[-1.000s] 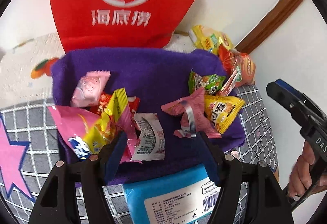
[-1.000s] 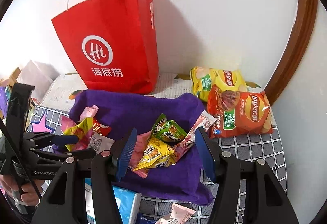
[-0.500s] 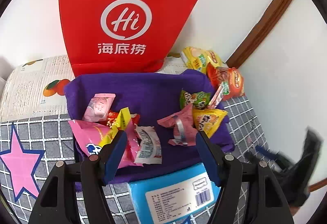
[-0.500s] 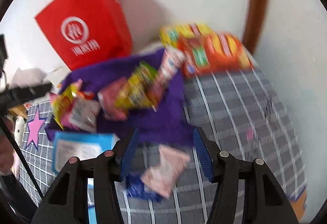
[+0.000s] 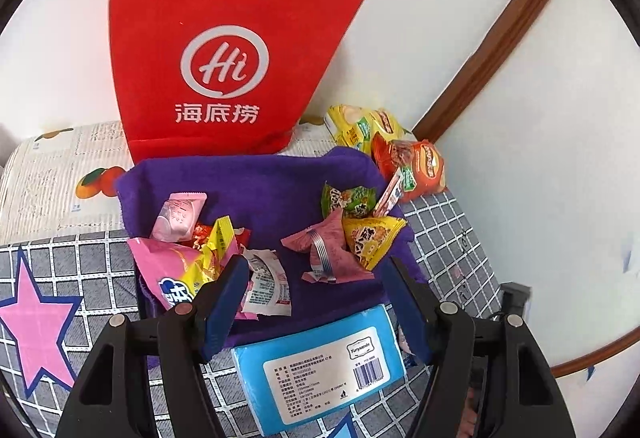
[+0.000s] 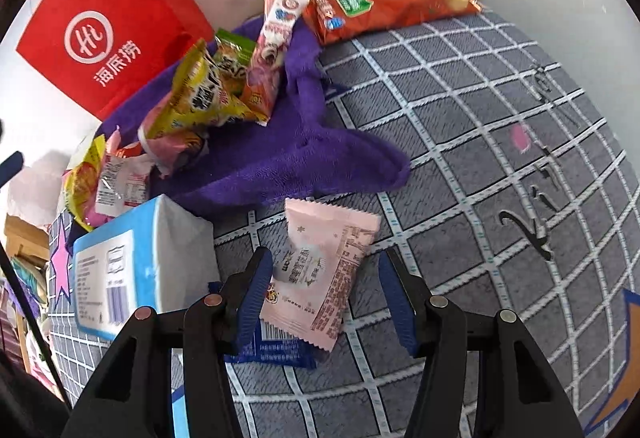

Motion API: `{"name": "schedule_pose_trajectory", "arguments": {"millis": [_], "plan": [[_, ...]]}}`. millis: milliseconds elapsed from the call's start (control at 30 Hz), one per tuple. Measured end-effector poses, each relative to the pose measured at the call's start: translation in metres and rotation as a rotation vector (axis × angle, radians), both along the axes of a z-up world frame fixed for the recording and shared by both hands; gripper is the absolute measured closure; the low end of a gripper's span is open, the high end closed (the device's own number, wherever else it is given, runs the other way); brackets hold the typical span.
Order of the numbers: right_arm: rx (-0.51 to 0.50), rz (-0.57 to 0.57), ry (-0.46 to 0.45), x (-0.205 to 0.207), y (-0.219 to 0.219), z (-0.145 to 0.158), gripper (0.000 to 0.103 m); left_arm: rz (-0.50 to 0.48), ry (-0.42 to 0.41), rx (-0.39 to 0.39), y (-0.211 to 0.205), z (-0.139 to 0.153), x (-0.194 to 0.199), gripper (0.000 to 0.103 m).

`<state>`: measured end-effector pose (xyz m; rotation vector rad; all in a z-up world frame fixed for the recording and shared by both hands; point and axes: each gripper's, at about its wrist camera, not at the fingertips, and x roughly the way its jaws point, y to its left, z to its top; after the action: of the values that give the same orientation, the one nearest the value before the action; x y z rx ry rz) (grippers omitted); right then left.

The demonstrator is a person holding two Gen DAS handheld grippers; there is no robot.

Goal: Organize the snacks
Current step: 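Grasp the pink cake packet with the right tool, then grasp the dark blue packet with the left tool while the right tool holds the pink packet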

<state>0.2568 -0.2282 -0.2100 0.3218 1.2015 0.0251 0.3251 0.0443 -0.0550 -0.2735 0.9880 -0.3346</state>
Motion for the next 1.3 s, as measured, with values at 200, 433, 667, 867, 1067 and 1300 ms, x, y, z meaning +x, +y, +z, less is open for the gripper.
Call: {"name": "schedule_pose_trajectory", "arguments": {"millis": [200, 433, 667, 867, 1067, 1300], "plan": [[-0.038, 0.023, -0.013, 0.003, 0.008, -0.006, 0.061, 0.006, -0.011, -0.024, 0.006, 0.004, -0.003, 0.035], [-0.053, 0.04, -0.044, -0.024, -0.012, 0.011, 0.064, -0.022, -0.027, -0.02, -0.001, 0.009, -0.009, 0.035], [-0.133, 0.035, -0.06, -0.067, -0.041, 0.023, 0.064, -0.064, -0.041, 0.023, -0.025, 0.009, -0.017, 0.035], [-0.151, 0.049, -0.09, -0.099, -0.058, 0.025, 0.064, -0.121, -0.037, 0.084, -0.063, 0.001, -0.03, 0.035], [-0.138, 0.057, -0.126, -0.118, -0.061, 0.027, 0.064, -0.214, -0.008, 0.101, -0.106, -0.02, -0.054, 0.035], [-0.09, 0.084, -0.173, -0.145, -0.063, 0.034, 0.064, -0.374, 0.02, 0.141, -0.169, -0.04, -0.073, 0.035]]}}
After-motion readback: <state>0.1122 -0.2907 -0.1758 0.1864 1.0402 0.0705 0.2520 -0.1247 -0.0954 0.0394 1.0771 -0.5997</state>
